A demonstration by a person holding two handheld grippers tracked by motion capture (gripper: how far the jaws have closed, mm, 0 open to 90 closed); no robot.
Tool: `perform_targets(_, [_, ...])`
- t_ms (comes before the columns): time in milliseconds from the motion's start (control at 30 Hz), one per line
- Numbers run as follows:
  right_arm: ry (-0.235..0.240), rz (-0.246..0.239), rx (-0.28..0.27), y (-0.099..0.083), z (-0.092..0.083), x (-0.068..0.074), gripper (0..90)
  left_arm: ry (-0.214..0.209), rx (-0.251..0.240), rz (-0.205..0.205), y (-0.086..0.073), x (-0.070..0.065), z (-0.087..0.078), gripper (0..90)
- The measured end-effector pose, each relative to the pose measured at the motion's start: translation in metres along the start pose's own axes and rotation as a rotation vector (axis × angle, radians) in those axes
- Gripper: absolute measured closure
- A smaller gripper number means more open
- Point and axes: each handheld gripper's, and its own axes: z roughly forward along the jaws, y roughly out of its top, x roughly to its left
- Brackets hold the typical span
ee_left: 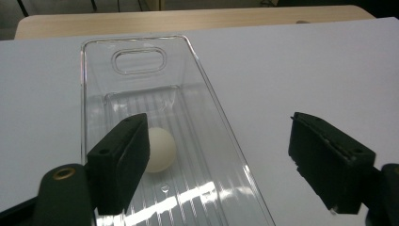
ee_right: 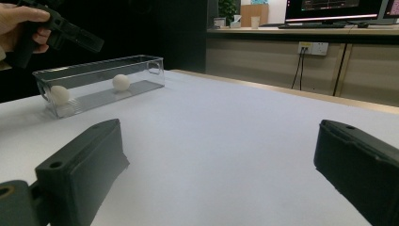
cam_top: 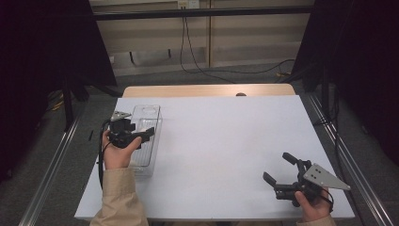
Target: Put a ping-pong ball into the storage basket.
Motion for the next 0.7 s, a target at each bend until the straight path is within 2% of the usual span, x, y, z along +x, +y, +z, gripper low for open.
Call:
perform_targets(200, [-0.002,0.000,-0.001,0.000,-0.001,0.000,1.7,-0.004,-0.033,0.009,-0.006,-0.006,-0.008,16.4])
perform_targets(433, [-0.003,0.001,-0.004,0.000,-0.001,0.000,1.7,-0.028,-0.053,0.025,-0.017,-0.017,-0.010,11.7])
perform_targets(533, [-0.005,0.002,-0.003,0.000,-0.002,-0.001,1.7,-0.040,-0.073,0.045,-0.024,-0.022,-0.012,9.3])
perform_targets(700, [-0.010,0.004,-0.002,-0.001,-0.003,-0.002,1.7,-0.075,-0.102,0.044,-0.039,-0.028,-0.018,6.7])
